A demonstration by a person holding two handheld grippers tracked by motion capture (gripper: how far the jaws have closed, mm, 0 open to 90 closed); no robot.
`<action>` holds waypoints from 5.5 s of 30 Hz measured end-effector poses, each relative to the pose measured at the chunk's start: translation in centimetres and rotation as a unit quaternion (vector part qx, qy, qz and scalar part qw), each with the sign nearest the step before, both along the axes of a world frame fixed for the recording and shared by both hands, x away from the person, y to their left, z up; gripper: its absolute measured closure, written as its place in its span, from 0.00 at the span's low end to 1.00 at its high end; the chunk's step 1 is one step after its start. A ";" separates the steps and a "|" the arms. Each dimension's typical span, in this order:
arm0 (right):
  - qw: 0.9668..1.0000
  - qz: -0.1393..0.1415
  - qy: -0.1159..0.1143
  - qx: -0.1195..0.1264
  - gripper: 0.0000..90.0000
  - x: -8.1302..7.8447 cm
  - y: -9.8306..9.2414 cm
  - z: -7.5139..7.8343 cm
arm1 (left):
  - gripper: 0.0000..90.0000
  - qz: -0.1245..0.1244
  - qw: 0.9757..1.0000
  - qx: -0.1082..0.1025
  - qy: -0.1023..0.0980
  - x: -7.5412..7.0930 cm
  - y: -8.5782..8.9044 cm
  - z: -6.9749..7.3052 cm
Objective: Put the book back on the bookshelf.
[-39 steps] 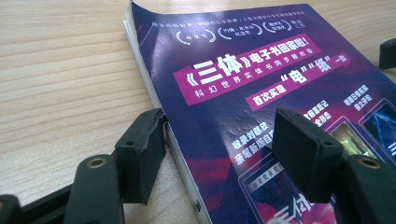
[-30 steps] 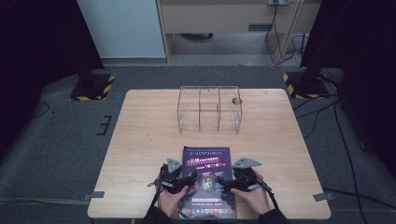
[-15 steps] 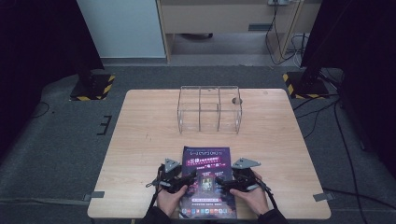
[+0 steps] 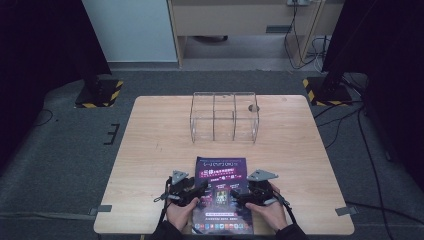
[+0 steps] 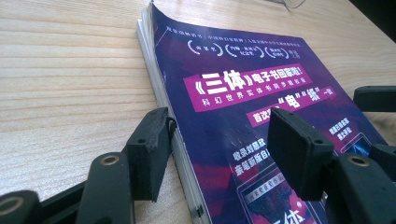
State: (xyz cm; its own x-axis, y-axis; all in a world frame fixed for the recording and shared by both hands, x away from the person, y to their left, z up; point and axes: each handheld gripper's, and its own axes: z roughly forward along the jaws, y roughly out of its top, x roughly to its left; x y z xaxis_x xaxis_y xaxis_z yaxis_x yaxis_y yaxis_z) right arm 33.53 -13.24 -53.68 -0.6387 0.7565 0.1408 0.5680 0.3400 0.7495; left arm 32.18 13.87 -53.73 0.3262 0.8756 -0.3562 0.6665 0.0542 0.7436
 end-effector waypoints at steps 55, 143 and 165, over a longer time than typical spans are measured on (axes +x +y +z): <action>1.000 -0.007 0.005 0.017 0.27 0.3 -1.3 0.0 | 0.40 -0.105 0.990 -0.084 -0.048 -1.2 -1.2 0.0; 0.981 0.069 0.020 0.179 0.26 0.8 -2.7 2.3 | 0.93 -0.160 0.971 -0.110 -0.139 -2.8 -1.3 7.7; 0.974 0.078 0.067 0.202 0.59 0.6 -2.3 2.2 | 0.92 -0.159 0.971 -0.114 -0.140 -2.6 -1.3 7.0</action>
State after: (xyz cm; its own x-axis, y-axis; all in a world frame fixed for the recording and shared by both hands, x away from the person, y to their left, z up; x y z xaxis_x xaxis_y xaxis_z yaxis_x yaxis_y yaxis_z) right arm 34.12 -15.58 -51.53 -0.6964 0.5174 0.4973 0.6351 0.1217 0.7628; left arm 29.63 12.60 -46.75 0.6789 0.6235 -0.3876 0.4498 0.0639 0.8908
